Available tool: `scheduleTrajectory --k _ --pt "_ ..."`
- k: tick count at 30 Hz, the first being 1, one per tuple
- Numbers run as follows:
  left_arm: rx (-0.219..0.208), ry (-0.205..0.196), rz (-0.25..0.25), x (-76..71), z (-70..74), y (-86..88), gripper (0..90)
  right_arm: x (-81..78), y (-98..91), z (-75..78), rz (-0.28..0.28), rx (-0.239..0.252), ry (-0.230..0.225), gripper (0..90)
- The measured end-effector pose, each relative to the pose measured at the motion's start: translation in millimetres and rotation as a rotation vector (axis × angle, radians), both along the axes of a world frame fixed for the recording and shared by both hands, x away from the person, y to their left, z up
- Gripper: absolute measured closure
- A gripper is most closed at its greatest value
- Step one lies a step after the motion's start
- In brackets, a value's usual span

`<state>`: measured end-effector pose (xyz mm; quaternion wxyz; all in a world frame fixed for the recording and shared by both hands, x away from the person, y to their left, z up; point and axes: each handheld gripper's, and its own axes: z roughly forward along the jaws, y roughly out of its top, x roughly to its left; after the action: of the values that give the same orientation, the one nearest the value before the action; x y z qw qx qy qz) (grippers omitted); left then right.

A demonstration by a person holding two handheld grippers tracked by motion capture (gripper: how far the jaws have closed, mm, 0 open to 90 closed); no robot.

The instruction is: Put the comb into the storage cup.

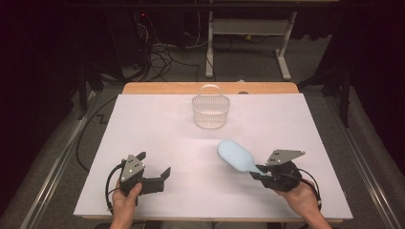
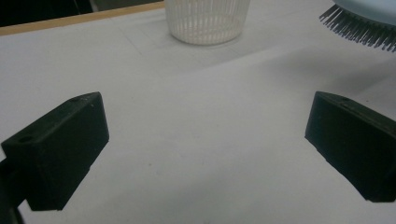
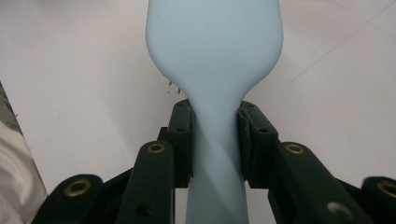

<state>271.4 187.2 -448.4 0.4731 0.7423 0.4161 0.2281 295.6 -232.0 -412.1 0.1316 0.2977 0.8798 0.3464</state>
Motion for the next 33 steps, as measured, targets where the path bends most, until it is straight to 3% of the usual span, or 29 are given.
scheduleTrajectory --k 16,33 --pt "-0.005 -0.007 -0.067 7.5 6.8 -15.4 0.3 -1.4 4.8 8.2 0.004 0.033 -0.012 70.1" --pt "-0.010 -0.028 -0.072 10.4 9.2 -24.5 0.3 -0.6 9.7 11.1 0.006 0.053 -0.016 70.1"
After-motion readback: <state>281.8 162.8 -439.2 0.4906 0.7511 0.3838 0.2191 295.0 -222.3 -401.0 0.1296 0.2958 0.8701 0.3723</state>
